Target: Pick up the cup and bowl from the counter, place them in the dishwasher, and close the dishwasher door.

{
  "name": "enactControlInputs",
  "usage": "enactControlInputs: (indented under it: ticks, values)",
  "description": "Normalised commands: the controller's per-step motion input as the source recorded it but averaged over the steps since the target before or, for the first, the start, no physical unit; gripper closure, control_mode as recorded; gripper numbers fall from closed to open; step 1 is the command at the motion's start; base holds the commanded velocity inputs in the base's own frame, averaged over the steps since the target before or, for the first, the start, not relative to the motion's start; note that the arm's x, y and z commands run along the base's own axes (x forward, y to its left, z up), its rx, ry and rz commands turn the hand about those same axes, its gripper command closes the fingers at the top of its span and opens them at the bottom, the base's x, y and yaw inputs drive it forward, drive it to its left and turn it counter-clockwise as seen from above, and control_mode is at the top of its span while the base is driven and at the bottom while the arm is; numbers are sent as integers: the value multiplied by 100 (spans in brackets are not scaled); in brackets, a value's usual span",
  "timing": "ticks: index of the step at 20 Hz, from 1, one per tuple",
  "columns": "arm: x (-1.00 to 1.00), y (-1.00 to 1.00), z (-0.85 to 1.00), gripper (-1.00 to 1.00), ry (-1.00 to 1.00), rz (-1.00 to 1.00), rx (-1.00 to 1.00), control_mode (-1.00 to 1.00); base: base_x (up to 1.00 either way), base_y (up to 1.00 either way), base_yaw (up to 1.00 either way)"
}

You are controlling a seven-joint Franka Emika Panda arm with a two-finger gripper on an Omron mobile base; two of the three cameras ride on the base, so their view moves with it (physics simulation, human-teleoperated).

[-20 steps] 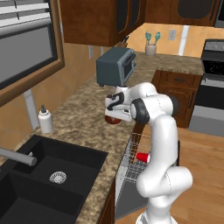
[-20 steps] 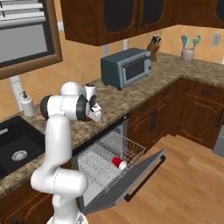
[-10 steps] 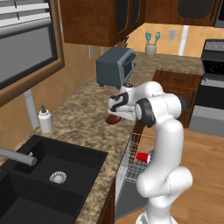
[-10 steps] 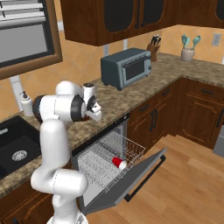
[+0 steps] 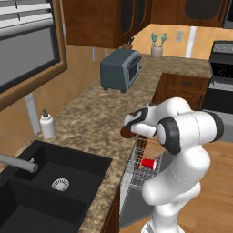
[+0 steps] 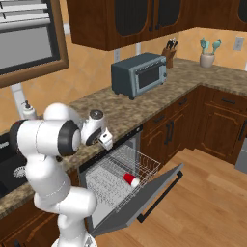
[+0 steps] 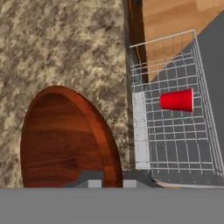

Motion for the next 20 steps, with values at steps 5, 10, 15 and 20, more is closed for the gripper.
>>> enactControlInputs:
  ticks: [5,10,15,20]
  values:
    - [-61,-79,-2,100,-5,0,12,-100,0,0,0]
    - [-7,-86,-18,100,0,6,21,-100,0,0,0]
    - [22,-48,-54,100,1,11,14,-100,0,0,0]
    - [72,-33,-71,100,3,5,0,-100,0,0,0]
